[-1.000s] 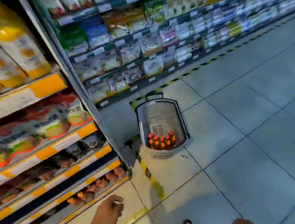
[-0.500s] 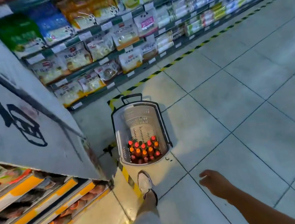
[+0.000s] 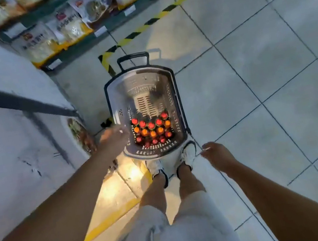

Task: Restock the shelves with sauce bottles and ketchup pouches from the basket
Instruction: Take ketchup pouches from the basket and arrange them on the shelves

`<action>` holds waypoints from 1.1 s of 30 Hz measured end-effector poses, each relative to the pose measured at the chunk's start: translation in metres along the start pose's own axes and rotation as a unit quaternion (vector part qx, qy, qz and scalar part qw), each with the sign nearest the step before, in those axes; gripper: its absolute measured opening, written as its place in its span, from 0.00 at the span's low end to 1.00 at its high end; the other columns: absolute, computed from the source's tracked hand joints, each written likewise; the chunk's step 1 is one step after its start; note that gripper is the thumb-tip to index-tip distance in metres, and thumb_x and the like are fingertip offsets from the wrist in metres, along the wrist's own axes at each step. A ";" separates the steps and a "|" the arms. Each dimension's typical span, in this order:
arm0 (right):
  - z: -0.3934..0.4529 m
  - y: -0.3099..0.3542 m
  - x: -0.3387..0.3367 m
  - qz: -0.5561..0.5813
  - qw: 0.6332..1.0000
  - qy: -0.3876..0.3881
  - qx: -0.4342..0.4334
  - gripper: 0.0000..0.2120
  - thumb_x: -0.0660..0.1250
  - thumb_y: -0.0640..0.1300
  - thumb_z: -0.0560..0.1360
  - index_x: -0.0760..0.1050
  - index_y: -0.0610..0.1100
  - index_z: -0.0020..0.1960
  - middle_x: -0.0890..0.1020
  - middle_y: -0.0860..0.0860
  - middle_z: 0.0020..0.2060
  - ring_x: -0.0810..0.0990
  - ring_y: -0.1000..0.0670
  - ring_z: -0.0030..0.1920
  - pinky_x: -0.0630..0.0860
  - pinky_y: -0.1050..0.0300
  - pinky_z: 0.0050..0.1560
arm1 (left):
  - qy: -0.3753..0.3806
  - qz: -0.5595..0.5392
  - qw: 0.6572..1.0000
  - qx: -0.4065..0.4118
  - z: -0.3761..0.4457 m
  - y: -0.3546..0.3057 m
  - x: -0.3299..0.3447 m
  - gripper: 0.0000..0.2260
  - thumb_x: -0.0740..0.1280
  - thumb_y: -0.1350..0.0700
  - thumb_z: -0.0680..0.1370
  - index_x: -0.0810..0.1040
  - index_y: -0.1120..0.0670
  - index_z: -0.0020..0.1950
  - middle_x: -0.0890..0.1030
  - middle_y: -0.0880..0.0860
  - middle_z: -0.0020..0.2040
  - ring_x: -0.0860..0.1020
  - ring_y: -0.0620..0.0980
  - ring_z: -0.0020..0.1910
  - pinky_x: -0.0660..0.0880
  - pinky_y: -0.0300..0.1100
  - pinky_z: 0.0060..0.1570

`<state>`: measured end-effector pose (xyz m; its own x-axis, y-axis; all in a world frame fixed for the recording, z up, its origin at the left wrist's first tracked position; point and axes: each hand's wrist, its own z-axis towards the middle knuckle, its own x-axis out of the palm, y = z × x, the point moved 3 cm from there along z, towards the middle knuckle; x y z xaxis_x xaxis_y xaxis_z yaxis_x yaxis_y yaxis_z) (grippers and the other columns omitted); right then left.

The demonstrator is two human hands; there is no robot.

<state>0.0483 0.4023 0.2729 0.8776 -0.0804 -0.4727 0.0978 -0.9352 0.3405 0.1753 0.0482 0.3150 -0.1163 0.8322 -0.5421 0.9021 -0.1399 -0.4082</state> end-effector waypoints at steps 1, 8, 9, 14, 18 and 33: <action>0.016 0.006 -0.001 -0.008 1.000 0.003 -0.014 0.15 0.62 0.42 0.79 0.85 0.39 0.57 0.82 0.39 0.62 0.82 0.40 0.62 0.77 0.51 0.64 | 0.005 0.001 1.000 0.014 0.015 -0.008 0.004 0.08 0.65 0.53 0.81 0.83 0.52 0.55 0.84 0.54 0.48 0.79 0.53 0.38 0.72 0.39 0.36; 0.135 0.024 0.000 0.069 0.995 -0.034 0.066 0.14 0.71 0.45 0.75 0.79 0.46 0.60 0.86 0.45 0.55 0.85 0.44 0.51 0.81 0.52 0.53 | -0.051 -0.045 0.996 -0.053 0.120 0.026 0.053 0.14 0.66 0.53 0.77 0.82 0.56 0.59 0.82 0.56 0.46 0.83 0.53 0.41 0.71 0.37 0.37; 0.152 0.024 0.001 0.074 0.994 -0.038 0.070 0.17 0.71 0.47 0.75 0.78 0.46 0.63 0.85 0.46 0.57 0.85 0.45 0.52 0.81 0.52 0.54 | -0.058 -0.024 0.996 -0.068 0.132 0.038 0.058 0.15 0.66 0.51 0.77 0.81 0.54 0.62 0.83 0.55 0.52 0.83 0.55 0.46 0.73 0.38 0.41; 0.230 0.023 0.005 0.105 0.987 -0.094 0.075 0.28 0.72 0.52 0.78 0.68 0.49 0.75 0.78 0.46 0.68 0.80 0.45 0.63 0.76 0.56 0.56 | -0.142 -0.015 0.981 -0.134 0.180 0.094 0.078 0.24 0.67 0.47 0.73 0.71 0.47 0.69 0.78 0.52 0.61 0.80 0.50 0.49 0.79 0.40 0.43; 0.269 0.038 0.016 0.122 0.987 -0.100 0.032 0.26 0.70 0.55 0.78 0.68 0.47 0.72 0.82 0.49 0.58 0.83 0.46 0.55 0.81 0.50 0.57 | -0.123 -0.049 0.972 -0.195 0.224 0.147 0.096 0.31 0.66 0.43 0.67 0.66 0.42 0.70 0.79 0.56 0.61 0.82 0.58 0.54 0.82 0.50 0.51; 0.308 0.031 0.049 0.133 0.969 -0.210 -0.010 0.21 0.66 0.59 0.79 0.67 0.44 0.62 0.79 0.53 0.49 0.80 0.50 0.46 0.81 0.56 0.46 | -0.105 -0.039 0.988 -0.108 0.252 0.151 0.118 0.17 0.62 0.52 0.85 0.63 0.57 0.69 0.71 0.50 0.43 0.72 0.47 0.37 0.70 0.43 0.36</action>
<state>-0.0502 0.2630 0.0105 0.6056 -0.4539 -0.6537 -0.0918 -0.8558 0.5092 0.1937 -0.0101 0.0046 -0.2527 0.7030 -0.6648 0.9520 0.0578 -0.3007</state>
